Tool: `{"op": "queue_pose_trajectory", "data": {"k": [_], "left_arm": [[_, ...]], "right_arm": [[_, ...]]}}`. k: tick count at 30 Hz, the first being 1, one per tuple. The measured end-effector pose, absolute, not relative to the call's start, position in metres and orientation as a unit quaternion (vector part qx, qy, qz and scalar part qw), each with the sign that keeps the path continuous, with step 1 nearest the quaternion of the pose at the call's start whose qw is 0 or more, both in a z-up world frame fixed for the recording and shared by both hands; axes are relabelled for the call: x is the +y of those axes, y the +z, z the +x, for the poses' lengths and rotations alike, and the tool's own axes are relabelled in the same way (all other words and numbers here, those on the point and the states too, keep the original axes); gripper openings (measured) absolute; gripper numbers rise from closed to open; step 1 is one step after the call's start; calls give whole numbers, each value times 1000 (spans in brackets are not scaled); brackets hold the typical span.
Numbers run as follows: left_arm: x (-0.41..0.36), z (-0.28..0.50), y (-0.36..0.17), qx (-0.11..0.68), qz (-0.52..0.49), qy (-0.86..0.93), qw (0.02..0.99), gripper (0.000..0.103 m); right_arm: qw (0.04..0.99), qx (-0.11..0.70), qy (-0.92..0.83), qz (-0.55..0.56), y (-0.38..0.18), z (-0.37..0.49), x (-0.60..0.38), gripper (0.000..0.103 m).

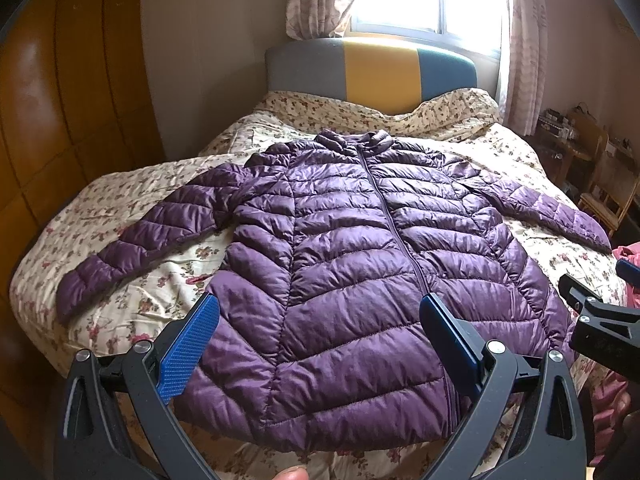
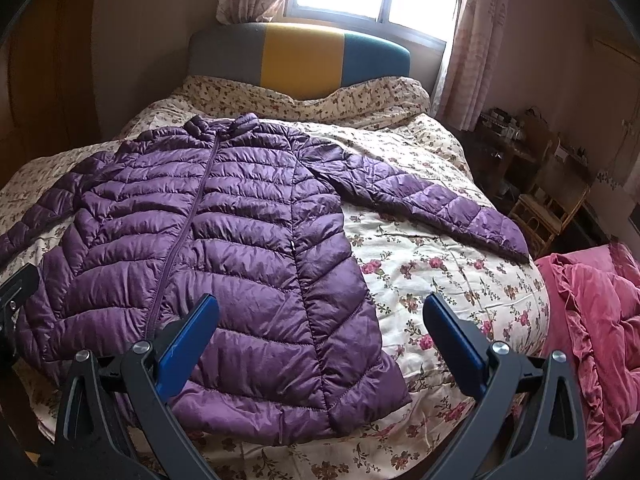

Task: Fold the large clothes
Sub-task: 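Grasp the purple jacket's sleeve cuff with the right gripper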

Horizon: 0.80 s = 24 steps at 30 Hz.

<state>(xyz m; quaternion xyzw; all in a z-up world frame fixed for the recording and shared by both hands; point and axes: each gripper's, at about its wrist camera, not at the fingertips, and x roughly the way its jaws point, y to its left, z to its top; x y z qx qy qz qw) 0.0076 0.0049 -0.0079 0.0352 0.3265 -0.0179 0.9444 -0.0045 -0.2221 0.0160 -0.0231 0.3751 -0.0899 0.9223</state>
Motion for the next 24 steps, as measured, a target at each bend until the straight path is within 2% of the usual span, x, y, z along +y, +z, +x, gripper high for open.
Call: {"op": "queue_pose_trajectory", "data": {"k": [13, 20, 24], "left_arm": [[4, 33, -14, 347, 28, -20, 937, 99], [10, 84, -26, 374, 3, -46, 926, 99], [11, 119, -34, 380, 20, -33, 924, 99]], "right_arm": [[912, 394, -110, -15, 4, 18, -241, 101], [886, 436, -156, 13, -23, 63, -311, 101], [865, 452, -218, 14, -35, 93, -374, 89]]}}
